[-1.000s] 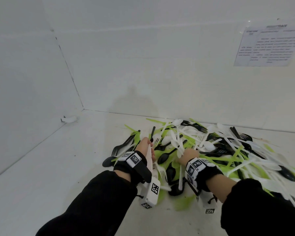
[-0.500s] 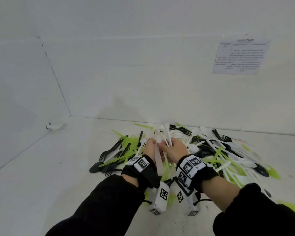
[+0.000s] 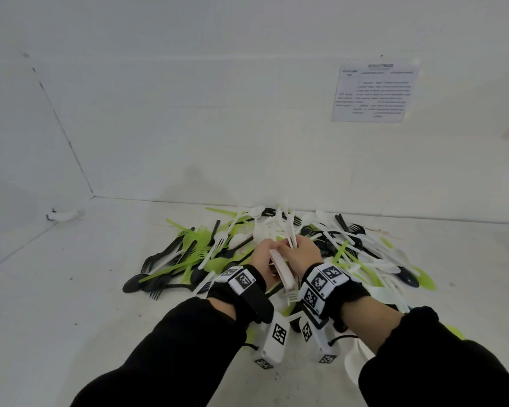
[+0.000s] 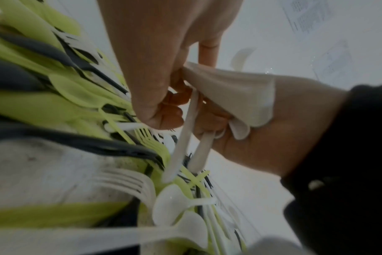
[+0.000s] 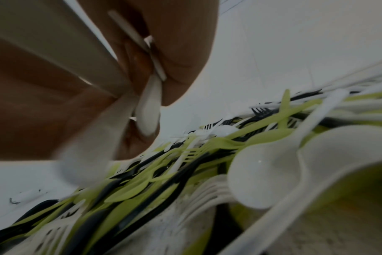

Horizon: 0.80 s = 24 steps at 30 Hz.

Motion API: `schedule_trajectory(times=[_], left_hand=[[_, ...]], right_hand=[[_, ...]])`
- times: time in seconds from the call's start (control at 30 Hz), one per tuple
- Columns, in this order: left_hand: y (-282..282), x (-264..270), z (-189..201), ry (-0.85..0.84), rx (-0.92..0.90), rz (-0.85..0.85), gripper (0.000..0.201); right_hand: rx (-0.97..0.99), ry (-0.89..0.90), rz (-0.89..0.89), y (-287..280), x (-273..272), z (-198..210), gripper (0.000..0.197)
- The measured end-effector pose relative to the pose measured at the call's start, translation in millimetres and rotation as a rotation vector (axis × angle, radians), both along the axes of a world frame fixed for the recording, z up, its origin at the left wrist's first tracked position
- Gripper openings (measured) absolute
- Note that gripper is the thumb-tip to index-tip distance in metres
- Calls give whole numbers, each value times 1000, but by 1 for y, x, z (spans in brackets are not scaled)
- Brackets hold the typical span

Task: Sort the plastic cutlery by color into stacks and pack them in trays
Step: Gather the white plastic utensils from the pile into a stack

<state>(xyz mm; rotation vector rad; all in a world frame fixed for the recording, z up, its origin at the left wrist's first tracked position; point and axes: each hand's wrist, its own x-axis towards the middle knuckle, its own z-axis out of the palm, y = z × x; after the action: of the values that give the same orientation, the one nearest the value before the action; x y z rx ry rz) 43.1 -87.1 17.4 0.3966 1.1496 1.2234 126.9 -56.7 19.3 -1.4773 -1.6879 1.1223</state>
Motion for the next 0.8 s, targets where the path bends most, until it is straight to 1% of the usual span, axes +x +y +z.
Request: schedule_trajectory(times=[0.07,0.1,0.17,0.23,0.33,0.43,0.57,0.63,0.73,0.8], left_hand=[[0,8,-4,-12,-6,39,44],[2,11,-7,-25,2,58,46],[1,18,-7,-29,31,62,46],[1,25,-7,-44,71,32,47],[-1,34,-6,-38,68,-3,46],[-3,44,-5,-67,63,8,42],[-3,56,-5,-24,72,-47,40],[-3,59,-6,-5,62,-52,34],[-3,63,-9,-31,81,-67,35],[-1,67,-11,-14,86,-56,35]], right_hand=[[23,-3,-5,1,7,1,23],[19,8,3,1,10,-1,19],[-21,54,21,-2,17,-2,6],[-28,84,30,-2,24,-4,13],[-10,101,22,-3,35,-5,18],[-62,180,39,-2,46,-9,16],[-79,213,82,-8,58,-13,16],[-95,255,83,-9,62,-15,14],[-70,235,85,-11,66,-14,16],[-41,218,57,-12,66,-13,14]])
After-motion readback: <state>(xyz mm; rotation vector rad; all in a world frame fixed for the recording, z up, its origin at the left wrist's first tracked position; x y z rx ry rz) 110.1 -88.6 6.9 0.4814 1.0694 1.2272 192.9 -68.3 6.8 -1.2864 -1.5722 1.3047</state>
